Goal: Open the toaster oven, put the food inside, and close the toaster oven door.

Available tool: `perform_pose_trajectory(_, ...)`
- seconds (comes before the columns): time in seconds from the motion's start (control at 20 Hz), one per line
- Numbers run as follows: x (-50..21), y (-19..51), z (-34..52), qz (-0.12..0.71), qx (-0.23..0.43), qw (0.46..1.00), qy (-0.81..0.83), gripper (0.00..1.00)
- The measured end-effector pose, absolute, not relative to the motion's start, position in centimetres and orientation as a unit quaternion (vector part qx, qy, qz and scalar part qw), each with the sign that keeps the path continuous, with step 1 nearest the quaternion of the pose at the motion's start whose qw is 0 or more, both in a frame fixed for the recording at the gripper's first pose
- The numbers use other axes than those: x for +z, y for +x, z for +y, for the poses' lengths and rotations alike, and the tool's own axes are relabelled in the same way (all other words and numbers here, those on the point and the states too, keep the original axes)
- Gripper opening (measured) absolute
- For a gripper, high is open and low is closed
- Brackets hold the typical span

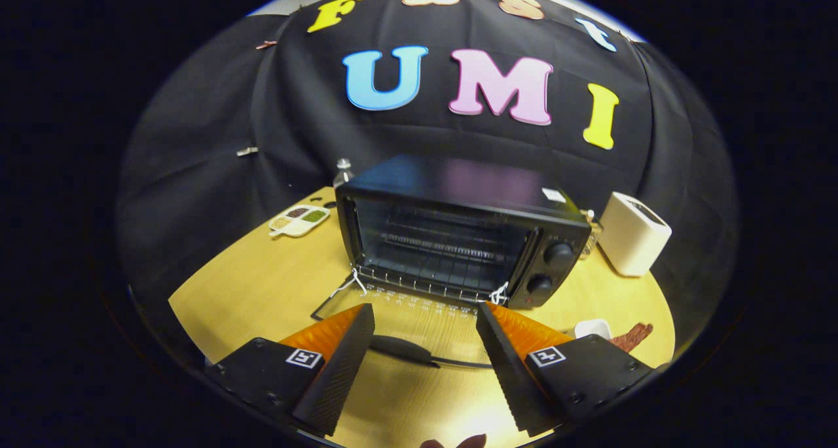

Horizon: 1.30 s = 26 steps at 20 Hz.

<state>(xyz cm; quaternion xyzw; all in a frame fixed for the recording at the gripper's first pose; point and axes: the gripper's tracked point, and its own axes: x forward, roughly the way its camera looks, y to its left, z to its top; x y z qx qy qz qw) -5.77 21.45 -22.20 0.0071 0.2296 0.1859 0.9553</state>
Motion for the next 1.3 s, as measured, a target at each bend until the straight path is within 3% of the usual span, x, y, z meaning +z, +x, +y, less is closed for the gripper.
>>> perform_pose_trajectory(0.2,-17.9,-5.8,17.3,0.189,0.23,0.955,-0.008,0.98)
perform_pose_trajectory(0.5,-16.5,-4.8,7.7,0.204,0.242,0.948,-0.026,0.98)
perform_pose_trajectory(1.0,-25.7,-3.6,-5.1,0.372,0.257,0.892,-0.007,0.98)
perform_pose_trajectory(1.3,-33.6,-3.2,-6.6,0.491,0.291,0.819,0.059,0.98)
